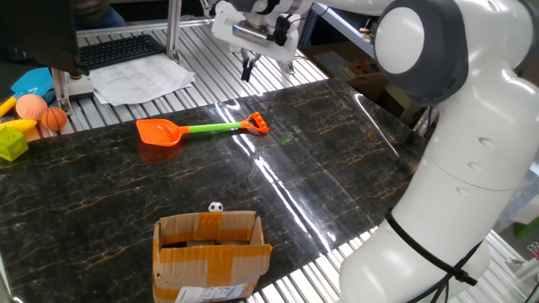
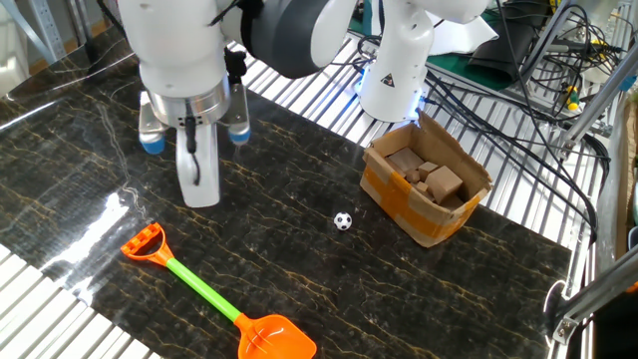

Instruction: Use a shovel to scoop up an object

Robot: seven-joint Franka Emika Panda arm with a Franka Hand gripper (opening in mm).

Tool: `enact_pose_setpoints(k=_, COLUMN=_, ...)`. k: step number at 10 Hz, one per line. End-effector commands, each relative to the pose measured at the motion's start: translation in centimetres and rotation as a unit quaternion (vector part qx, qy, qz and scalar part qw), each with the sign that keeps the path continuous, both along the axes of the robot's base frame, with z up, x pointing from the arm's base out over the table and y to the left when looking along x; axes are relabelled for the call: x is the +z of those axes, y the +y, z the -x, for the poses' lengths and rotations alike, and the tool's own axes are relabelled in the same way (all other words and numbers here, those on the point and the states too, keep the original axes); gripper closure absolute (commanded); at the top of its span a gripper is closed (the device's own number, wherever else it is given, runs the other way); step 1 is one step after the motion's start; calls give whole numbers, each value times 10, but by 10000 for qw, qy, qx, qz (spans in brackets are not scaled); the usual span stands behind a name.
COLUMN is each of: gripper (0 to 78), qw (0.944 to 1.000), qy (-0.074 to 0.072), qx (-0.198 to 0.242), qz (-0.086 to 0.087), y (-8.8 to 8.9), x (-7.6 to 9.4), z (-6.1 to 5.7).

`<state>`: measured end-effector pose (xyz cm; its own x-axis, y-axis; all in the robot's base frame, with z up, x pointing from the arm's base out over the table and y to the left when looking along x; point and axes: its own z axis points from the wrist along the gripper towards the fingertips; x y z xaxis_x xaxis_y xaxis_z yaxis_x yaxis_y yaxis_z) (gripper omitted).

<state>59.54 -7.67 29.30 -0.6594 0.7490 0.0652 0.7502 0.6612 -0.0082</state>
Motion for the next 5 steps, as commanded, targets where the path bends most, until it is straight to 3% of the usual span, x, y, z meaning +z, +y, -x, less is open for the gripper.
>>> enact_pose_setpoints(k=1, gripper=776, qw=9977, qy=-51, qx=-675, qz=-69, y=-16, x=-11, z=-11)
enact_pose_setpoints(k=2, gripper=776, qw=9939, qy=-118, qx=-1095, qz=-21, y=-23, x=-22, z=-18)
enact_pose_setpoints(k=4, gripper=776, qw=9906, qy=-140, qx=-1358, qz=-75, y=-26, x=-28, z=-21)
enact_pose_setpoints(k=5, gripper=776, qw=9854, qy=-304, qx=-1671, qz=-73, y=-25, x=-39, z=-27)
